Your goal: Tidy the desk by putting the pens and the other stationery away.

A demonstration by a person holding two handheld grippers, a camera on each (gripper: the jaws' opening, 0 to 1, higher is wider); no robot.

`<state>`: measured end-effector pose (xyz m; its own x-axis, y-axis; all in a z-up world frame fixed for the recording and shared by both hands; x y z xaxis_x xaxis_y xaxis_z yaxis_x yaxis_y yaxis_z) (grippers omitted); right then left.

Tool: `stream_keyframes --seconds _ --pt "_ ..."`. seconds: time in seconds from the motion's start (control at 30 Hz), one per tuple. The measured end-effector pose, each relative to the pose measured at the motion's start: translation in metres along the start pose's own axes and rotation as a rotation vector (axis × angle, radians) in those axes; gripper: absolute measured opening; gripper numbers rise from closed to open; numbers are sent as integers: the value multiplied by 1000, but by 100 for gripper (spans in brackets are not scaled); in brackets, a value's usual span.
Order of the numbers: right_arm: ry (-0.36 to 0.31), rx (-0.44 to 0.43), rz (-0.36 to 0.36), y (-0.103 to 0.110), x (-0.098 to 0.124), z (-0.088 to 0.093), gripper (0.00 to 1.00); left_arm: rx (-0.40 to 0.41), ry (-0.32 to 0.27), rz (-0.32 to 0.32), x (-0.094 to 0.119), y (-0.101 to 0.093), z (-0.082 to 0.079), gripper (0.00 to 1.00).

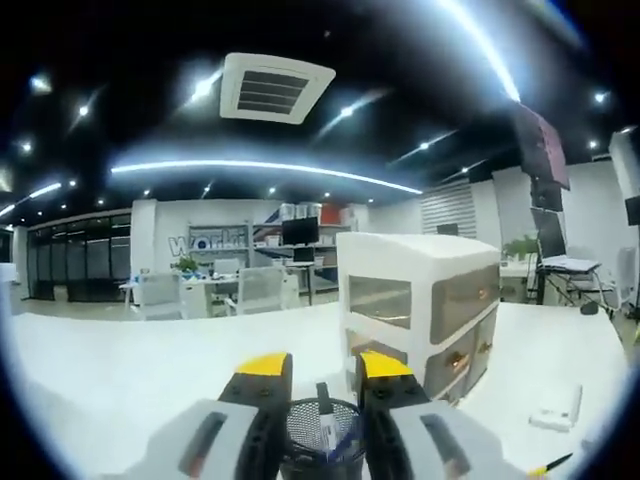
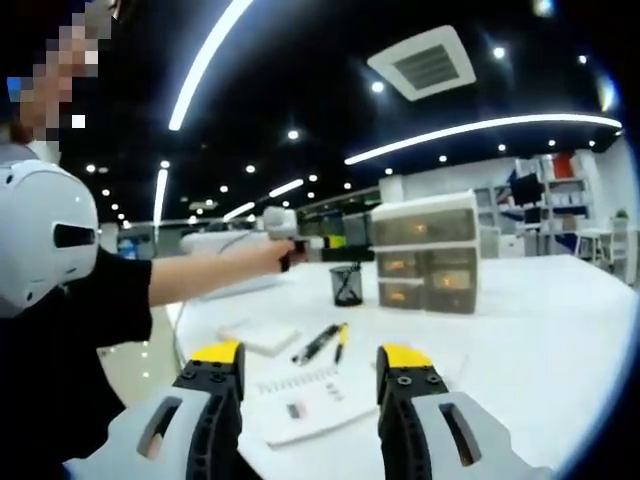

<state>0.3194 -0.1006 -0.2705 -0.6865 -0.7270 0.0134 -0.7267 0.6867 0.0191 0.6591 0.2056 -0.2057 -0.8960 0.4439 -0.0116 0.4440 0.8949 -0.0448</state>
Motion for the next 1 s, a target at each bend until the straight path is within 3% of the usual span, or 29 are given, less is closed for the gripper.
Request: stream_keyframes --seconds 0.43,0.83,1.0 --pt "-5 -2 -14 2 -4 -2 50 12 7 51 34 -13 4 40" --pt "-9 0 -20 2 -9 -4 51 51 -27 118 97 -42 7 51" --pt "-8 1 -19 1 -10 -4 51 81 -25 112 124 -50 12 55"
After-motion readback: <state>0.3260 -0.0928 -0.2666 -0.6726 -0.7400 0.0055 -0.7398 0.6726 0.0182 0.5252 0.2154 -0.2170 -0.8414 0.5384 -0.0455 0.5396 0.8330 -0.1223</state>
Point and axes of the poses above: the point that each gripper's makers call its tool centre point, and the gripper's own axes: x roughly backward along the fingers, y roughly to its left, z roughly out of its underside, the point moved 4 cm from there along x, roughly backward along the fingers, and after that the axes turned 5 degrees about x, right-handed, at the moved point
